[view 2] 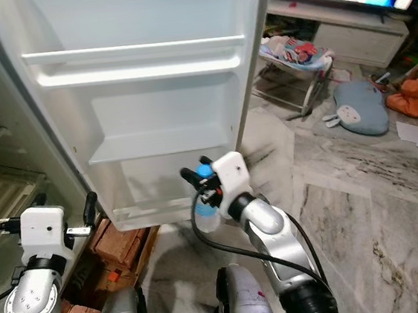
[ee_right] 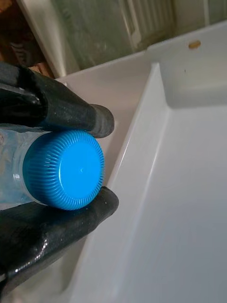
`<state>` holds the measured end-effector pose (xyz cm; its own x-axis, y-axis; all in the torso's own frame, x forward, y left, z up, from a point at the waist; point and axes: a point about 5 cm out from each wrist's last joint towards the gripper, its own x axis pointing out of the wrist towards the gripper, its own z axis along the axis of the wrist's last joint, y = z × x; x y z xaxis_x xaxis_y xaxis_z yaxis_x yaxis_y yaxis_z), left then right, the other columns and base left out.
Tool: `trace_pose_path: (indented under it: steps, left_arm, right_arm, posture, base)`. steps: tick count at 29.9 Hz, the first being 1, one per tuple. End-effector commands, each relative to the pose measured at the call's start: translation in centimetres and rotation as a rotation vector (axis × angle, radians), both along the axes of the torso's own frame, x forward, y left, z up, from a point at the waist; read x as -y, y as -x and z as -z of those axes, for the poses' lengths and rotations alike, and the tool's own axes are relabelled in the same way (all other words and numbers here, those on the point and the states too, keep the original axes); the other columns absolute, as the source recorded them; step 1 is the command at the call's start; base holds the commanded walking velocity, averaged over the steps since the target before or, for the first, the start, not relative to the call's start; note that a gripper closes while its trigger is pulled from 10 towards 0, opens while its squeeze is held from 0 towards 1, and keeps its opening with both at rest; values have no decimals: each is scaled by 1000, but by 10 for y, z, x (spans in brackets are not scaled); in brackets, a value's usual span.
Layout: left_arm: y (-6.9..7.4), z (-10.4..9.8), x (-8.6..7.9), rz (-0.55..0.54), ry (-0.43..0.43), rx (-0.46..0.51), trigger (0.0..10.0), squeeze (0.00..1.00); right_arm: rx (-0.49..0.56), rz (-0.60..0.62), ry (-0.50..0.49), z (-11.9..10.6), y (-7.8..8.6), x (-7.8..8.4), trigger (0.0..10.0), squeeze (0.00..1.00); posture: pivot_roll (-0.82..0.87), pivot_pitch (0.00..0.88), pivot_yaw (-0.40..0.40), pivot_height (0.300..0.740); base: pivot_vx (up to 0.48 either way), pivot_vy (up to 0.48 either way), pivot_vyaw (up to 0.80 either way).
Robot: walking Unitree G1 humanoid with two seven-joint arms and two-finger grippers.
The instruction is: Restocking fridge
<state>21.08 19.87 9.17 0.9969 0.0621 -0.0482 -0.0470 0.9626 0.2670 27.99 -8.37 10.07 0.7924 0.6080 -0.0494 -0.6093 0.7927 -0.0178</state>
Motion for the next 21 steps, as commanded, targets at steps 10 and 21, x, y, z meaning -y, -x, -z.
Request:
trace_pose_path:
  steps: [10, 21]
  left_arm:
    - [10, -6, -5, -27, -12, -7, 10000, 0]
    - [6, -9, -3, -21, -7, -4, 10000, 0]
  right_arm:
    - [76, -39, 58, -2, -8, -1, 10000, 0]
    - [157, -13, 91, -6, -16, 2, 10000, 0]
  posture:
    - [195, 116, -101, 621]
    - [188, 115, -97, 541]
  base:
    - [0, 0, 0]
    - [0, 0, 0]
